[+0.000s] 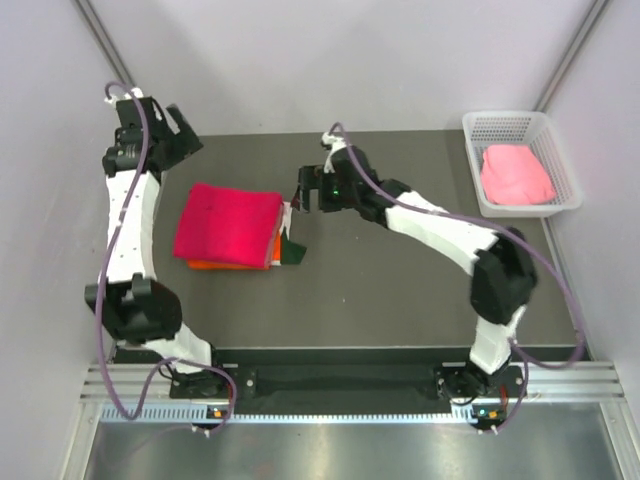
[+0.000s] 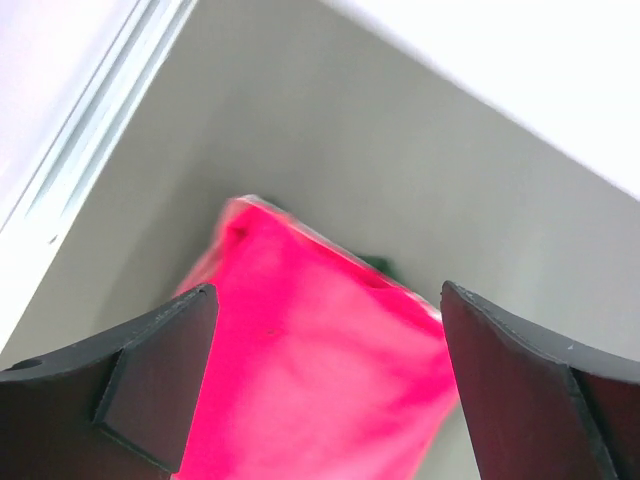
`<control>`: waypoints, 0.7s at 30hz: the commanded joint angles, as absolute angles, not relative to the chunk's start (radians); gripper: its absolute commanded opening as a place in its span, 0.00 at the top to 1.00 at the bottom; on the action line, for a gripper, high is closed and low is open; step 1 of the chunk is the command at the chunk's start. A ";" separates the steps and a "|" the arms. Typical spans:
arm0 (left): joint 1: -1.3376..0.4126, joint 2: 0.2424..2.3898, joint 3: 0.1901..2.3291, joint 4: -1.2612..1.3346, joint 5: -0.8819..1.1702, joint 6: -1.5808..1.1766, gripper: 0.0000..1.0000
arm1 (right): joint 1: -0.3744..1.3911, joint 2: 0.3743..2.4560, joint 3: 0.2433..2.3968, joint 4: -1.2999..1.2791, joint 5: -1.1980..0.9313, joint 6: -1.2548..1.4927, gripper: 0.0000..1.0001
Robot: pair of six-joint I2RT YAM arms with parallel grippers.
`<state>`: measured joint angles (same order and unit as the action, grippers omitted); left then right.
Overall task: Fold and stack the t-shirts
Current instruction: Neatly place the folded tshirt to the corner, then reset both grippers
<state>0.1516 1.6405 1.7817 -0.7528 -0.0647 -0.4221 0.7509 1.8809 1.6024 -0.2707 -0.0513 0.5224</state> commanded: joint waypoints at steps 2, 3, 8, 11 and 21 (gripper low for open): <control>0.043 1.479 1.634 -0.620 -0.005 -0.414 0.04 | 0.692 1.567 1.395 -0.187 -0.020 0.407 0.01; 0.014 1.430 1.606 -0.598 -0.012 -0.425 0.04 | 0.678 1.527 1.356 -0.189 -0.015 0.397 0.01; -0.254 1.341 1.444 -0.465 -0.098 -0.465 0.04 | 0.568 1.258 1.111 -0.181 0.050 0.356 0.00; -0.377 1.324 1.352 -0.392 -0.147 -0.486 0.05 | 0.523 1.120 0.970 -0.158 0.150 0.328 0.00; -0.640 1.275 0.918 -0.030 -0.154 -0.428 0.04 | 0.482 0.816 0.602 -0.006 0.285 0.318 0.00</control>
<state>-0.6369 1.3376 1.0420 -0.2562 -0.1417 -0.4450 0.4892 0.8680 0.6384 -0.1249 0.2062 0.3328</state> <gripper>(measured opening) 0.959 0.995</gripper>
